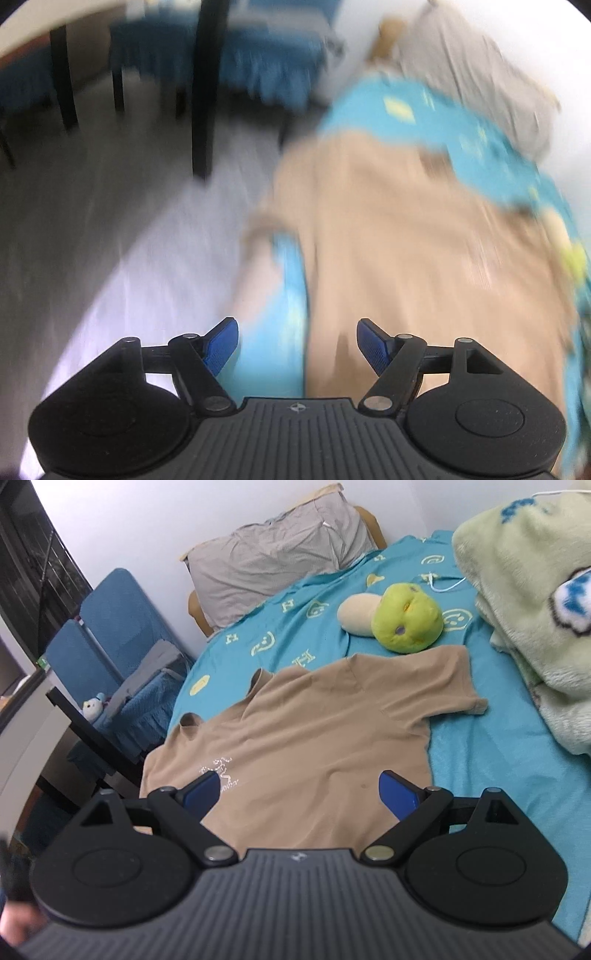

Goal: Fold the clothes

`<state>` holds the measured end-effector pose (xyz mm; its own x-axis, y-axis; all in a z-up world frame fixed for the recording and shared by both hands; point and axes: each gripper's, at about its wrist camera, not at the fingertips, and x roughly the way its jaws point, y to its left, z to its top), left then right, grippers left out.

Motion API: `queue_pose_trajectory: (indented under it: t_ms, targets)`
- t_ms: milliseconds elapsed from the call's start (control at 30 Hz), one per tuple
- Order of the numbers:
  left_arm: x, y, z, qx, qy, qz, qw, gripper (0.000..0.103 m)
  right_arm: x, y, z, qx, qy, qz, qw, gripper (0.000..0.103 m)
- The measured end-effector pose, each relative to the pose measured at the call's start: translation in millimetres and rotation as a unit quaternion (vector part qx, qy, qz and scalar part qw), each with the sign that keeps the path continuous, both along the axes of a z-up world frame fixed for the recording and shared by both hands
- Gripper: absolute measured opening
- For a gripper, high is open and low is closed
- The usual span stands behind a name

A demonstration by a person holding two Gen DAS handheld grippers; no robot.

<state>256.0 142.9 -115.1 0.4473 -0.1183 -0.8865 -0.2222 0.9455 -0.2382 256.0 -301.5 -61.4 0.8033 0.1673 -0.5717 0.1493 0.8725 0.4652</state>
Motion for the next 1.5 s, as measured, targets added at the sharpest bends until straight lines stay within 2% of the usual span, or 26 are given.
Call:
queue_pose_trajectory:
  t_ms: [100, 200, 300, 367, 400, 433, 500, 600, 700, 800, 900, 967, 1067, 1133, 1233, 1333, 1400, 1433, 1500]
  targets:
    - [-62.0, -12.1, -6.7, -0.033, 0.082, -0.015, 0.996, 0.072, -13.9, -4.2, 7.9, 0.0, -0.013, -0.001, 1.0, 0.094]
    - [-107.4, -29.0, -14.8, -0.046, 0.132, -0.041, 0.9893, 0.07, -26.7, -6.9, 14.9, -0.007, -0.025, -0.007, 1.0, 0.094]
    - [-130.0, -47.7, -10.8, -0.039, 0.14, -0.075, 0.9865, 0.068, -36.8, -9.8, 17.5, -0.02, -0.026, -0.015, 0.999, 0.094]
    - [-137.4, -59.5, -7.5, -0.03, 0.134, -0.1, 0.9855, 0.061, -42.3, -12.8, 15.6, -0.021, -0.02, -0.022, 0.999, 0.094]
    - [-140.4, -65.1, -6.2, -0.024, 0.131, -0.113, 0.9847, 0.044, -44.4, -13.6, 14.6, -0.022, -0.018, -0.024, 0.999, 0.094]
    - [-141.7, -67.9, -4.7, -0.018, 0.129, -0.123, 0.9839, 0.02, -45.5, -14.0, 13.3, -0.026, -0.015, -0.025, 0.999, 0.094]
    - [-142.3, -66.5, 0.5, -0.017, 0.131, -0.131, 0.9825, 0.002, -47.3, -13.1, 11.3, -0.04, -0.012, -0.026, 0.999, 0.094]
    - [-142.6, -58.0, 14.7, -0.012, 0.131, -0.136, 0.982, 0.001, -48.2, -13.4, 7.4, -0.056, -0.004, -0.028, 0.998, 0.094]
    - [-142.0, -40.4, 33.2, 0.019, 0.135, -0.129, 0.9821, 0.001, -49.1, -14.3, 6.1, -0.053, -0.003, -0.027, 0.998, 0.094]
    - [-139.8, -25.7, 35.5, 0.061, 0.159, -0.109, 0.9792, 0.001, -46.3, -13.9, 6.3, -0.053, -0.006, -0.029, 0.998, 0.094]
    - [-147.6, -29.3, 34.8, 0.084, 0.167, -0.104, 0.9769, 0.002, -40.6, -12.3, 5.1, -0.049, -0.005, -0.025, 0.998, 0.094]
    - [-154.3, -33.5, 40.0, 0.088, 0.152, -0.106, 0.9787, 0.005, -39.9, -10.3, 4.5, -0.053, -0.004, -0.023, 0.998, 0.094]
    - [-162.4, -38.1, 54.6, 0.082, 0.116, -0.107, 0.984, 0.022, -42.0, -8.0, 6.8, -0.06, -0.008, -0.021, 0.998, 0.094]
    - [-164.3, -40.6, 69.1, 0.077, 0.087, -0.106, 0.9875, 0.047, -42.8, -6.2, 9.9, -0.065, -0.015, -0.021, 0.998, 0.094]
    - [-154.5, -54.4, 86.7, 0.104, 0.029, -0.111, 0.988, 0.071, -43.6, -2.9, 14.6, -0.077, -0.026, -0.021, 0.996, 0.094]
    - [-152.2, -72.8, 115.0, 0.12, -0.053, -0.126, 0.9833, 0.085, -44.3, 0.7, 17.9, -0.086, -0.034, -0.017, 0.996, 0.094]
    - [-151.5, -84.7, 132.5, 0.111, -0.122, -0.124, 0.9786, 0.088, -45.1, 2.4, 19.5, -0.089, -0.038, -0.016, 0.995, 0.094]
    - [-152.4, -90.1, 140.3, 0.098, -0.157, -0.12, 0.9753, 0.095, -45.5, 3.0, 20.1, -0.09, -0.04, -0.016, 0.995, 0.094]
    - [-153.6, -105.8, 150.9, 0.088, -0.222, -0.117, 0.9641, 0.103, -47.3, 4.2, 22.1, -0.092, -0.043, -0.015, 0.995, 0.094]
